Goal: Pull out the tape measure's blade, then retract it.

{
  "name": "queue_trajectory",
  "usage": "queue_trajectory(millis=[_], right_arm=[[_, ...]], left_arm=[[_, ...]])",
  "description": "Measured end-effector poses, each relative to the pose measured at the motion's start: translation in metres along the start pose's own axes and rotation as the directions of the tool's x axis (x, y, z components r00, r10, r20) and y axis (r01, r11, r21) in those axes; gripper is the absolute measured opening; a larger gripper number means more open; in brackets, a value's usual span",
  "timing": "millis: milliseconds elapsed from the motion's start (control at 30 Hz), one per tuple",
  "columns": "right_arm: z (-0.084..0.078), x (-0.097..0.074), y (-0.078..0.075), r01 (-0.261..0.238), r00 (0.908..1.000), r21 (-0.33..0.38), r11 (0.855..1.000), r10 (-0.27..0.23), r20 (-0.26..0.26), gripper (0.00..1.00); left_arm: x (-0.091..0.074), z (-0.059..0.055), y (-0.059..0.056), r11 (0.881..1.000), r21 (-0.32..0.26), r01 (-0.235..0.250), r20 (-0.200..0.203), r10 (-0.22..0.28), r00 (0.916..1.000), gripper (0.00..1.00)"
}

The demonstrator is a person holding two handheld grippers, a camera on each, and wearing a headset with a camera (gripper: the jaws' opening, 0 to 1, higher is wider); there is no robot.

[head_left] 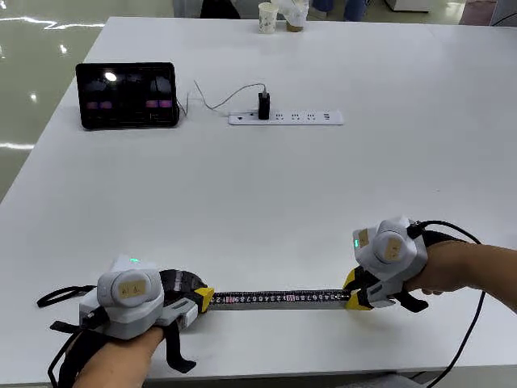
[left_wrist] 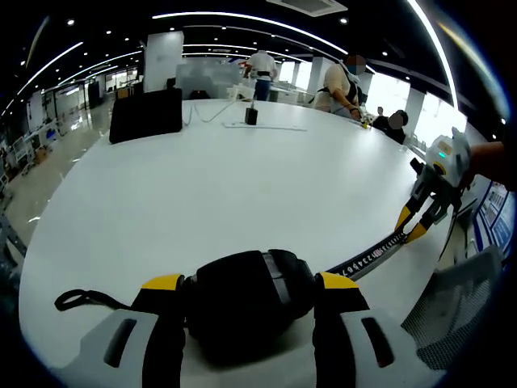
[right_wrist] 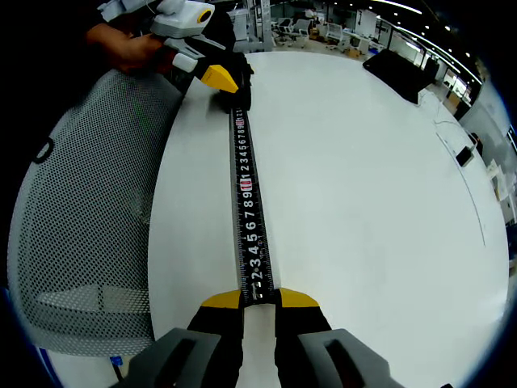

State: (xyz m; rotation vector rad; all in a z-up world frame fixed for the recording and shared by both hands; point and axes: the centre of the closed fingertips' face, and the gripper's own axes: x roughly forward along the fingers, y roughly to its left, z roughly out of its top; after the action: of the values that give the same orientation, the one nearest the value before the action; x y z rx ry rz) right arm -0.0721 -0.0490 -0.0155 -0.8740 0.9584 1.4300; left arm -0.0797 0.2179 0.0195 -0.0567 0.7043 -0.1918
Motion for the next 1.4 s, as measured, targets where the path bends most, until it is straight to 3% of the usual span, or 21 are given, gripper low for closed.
queue_trajectory(millis=[633, 1400], right_arm=[[0.006, 0.003, -0.001, 0.01, 0.9999, 0.013, 1.0, -0.01, -0.008, 0.11], [0.011, 0.007, 0.0, 0.024, 0.9974, -0.002, 1.0, -0.024, -0.068, 0.11]], left_arm=[[0.0, 0.001, 0.001, 1.0, 0.005, 0.002, 0.002, -0.002, 1.0, 0.59], [0.0, 0.0, 0.001, 1.0, 0.008, 0.003, -0.001, -0.003, 1.0, 0.59]])
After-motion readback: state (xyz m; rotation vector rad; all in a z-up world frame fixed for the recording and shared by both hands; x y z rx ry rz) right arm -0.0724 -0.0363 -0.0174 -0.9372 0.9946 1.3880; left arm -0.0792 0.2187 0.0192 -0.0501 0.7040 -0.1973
